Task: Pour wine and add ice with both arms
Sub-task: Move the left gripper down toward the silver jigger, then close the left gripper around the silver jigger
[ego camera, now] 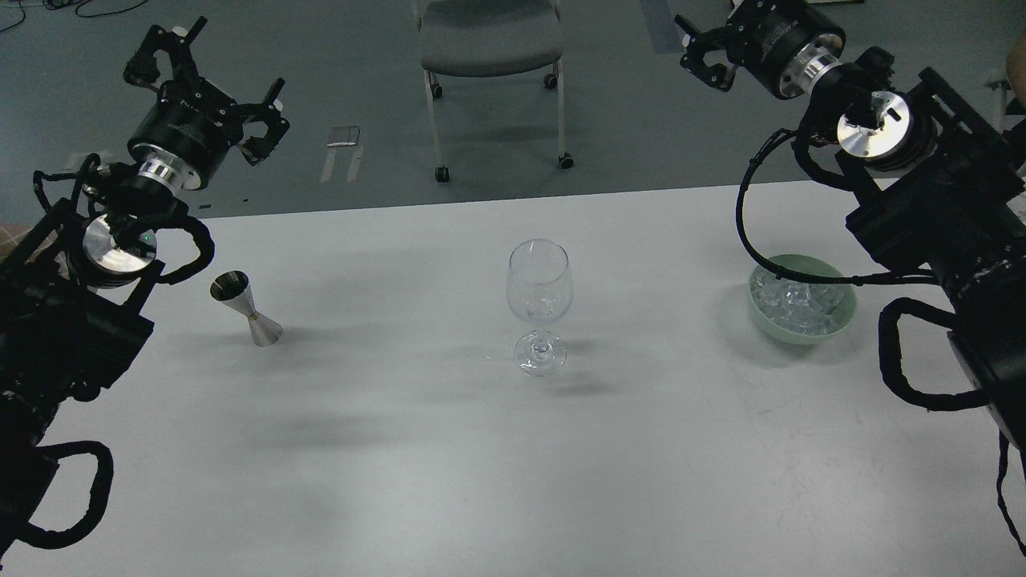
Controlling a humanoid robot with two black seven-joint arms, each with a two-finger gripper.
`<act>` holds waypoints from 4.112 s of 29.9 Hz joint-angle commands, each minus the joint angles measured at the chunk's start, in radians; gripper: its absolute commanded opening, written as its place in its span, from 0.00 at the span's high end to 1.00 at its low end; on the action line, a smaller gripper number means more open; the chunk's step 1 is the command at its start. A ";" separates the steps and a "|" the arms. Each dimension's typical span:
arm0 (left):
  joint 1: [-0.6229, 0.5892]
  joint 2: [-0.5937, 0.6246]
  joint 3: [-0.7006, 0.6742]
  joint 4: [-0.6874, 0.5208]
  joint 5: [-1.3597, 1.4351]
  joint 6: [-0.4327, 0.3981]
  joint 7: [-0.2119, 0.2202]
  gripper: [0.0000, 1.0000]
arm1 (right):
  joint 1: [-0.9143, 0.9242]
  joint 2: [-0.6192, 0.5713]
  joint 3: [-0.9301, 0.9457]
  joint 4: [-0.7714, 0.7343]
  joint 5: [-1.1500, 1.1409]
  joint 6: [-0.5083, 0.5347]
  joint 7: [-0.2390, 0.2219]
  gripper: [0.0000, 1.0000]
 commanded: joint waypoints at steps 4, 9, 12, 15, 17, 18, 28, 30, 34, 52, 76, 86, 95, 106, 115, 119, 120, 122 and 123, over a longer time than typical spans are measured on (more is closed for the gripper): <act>-0.001 -0.004 0.000 0.004 0.045 0.000 -0.004 0.02 | 0.040 0.028 -0.014 0.006 0.004 -0.027 0.008 0.00; 0.001 -0.004 -0.004 -0.004 0.044 0.000 -0.011 0.02 | 0.040 0.029 -0.015 0.018 0.009 -0.018 0.007 0.00; 0.001 -0.002 0.000 -0.012 0.047 0.000 0.006 0.02 | 0.040 0.031 -0.012 0.020 0.009 -0.018 0.007 0.00; 0.004 0.013 -0.001 -0.033 0.045 0.000 0.003 0.02 | 0.037 0.029 -0.012 0.020 0.009 -0.018 0.007 0.00; 0.007 0.027 -0.006 -0.056 0.045 0.000 0.001 0.02 | 0.034 0.029 -0.012 0.020 0.011 -0.018 0.007 0.00; 0.013 0.051 -0.011 -0.087 0.045 0.000 -0.002 0.02 | 0.033 0.028 -0.012 0.021 0.011 -0.016 0.007 0.00; 0.078 0.148 -0.015 -0.196 0.033 0.000 -0.008 0.02 | 0.002 0.016 -0.014 0.021 0.011 -0.012 0.007 0.00; 0.099 0.186 -0.015 -0.248 0.031 0.000 -0.008 0.02 | -0.001 0.008 -0.012 0.021 0.011 -0.012 0.007 0.00; 0.240 0.284 -0.053 -0.455 0.025 0.000 -0.008 0.02 | -0.006 -0.001 -0.015 0.021 0.011 -0.010 0.007 0.00; 1.027 0.367 -0.495 -0.882 -0.053 0.000 -0.014 0.02 | -0.033 -0.018 -0.018 0.018 0.007 -0.012 0.007 0.00; 1.075 0.073 -0.563 -0.877 -0.052 0.008 0.010 0.06 | -0.044 -0.020 -0.020 0.015 0.006 -0.012 0.005 0.00; 1.139 -0.044 -0.557 -0.906 -0.185 0.063 0.015 0.13 | -0.055 -0.026 -0.021 0.015 0.006 -0.012 0.004 0.00; 1.139 -0.124 -0.546 -0.854 -0.173 0.128 0.015 0.14 | -0.070 -0.049 -0.026 0.006 0.003 -0.018 0.002 0.00; 1.073 -0.156 -0.549 -0.739 -0.173 0.186 0.036 0.25 | -0.078 -0.050 -0.026 0.008 0.003 -0.024 0.002 0.00; 0.981 -0.208 -0.547 -0.667 -0.171 0.208 0.055 0.39 | -0.079 -0.050 -0.026 0.006 0.003 -0.024 0.002 0.00; 0.954 -0.208 -0.544 -0.630 -0.167 0.216 0.096 0.39 | -0.078 -0.047 -0.028 0.005 0.003 -0.026 0.002 0.00; 0.949 -0.209 -0.543 -0.627 -0.168 0.216 0.098 0.39 | -0.078 -0.047 -0.028 0.005 0.003 -0.026 0.002 0.00; 0.934 -0.209 -0.534 -0.612 -0.167 0.216 0.098 0.39 | -0.078 -0.046 -0.028 0.005 0.001 -0.027 0.001 0.00; 0.920 -0.209 -0.531 -0.599 -0.167 0.216 0.099 0.39 | -0.078 -0.046 -0.028 0.005 0.003 -0.027 0.001 0.00</act>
